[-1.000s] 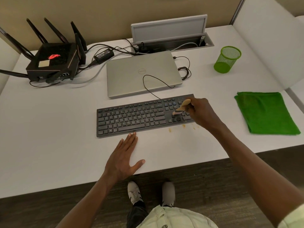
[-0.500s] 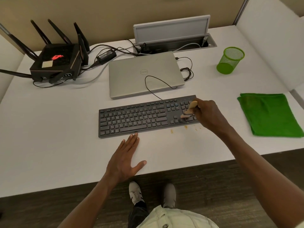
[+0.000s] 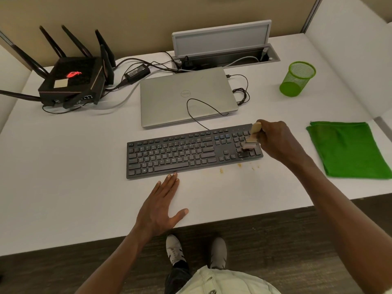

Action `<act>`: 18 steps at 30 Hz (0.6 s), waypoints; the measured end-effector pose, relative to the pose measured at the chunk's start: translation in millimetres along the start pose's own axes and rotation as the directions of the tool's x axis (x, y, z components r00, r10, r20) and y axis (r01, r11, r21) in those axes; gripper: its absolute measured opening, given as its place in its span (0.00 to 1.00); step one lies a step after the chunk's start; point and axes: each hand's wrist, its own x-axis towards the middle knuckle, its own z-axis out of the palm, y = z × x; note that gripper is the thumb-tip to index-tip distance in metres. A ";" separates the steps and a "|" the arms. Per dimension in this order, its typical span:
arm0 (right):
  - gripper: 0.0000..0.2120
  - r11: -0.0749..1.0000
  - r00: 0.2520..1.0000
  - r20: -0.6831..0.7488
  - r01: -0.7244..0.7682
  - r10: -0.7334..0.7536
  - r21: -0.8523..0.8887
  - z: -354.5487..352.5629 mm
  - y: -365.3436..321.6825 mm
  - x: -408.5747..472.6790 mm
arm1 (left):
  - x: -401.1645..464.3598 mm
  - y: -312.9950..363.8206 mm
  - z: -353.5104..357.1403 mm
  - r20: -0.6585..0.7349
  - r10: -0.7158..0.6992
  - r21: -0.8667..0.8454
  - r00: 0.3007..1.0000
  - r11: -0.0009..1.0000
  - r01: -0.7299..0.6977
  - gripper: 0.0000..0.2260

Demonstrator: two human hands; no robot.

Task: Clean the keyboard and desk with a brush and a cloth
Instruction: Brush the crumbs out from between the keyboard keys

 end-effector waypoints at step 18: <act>0.12 0.900 0.910 -0.133 -0.350 0.392 0.259 20.9 -32.3 -2.0 | -0.8 1.3 -0.6 -0.016 -0.005 -0.028 1.000 1.000 0.005 0.42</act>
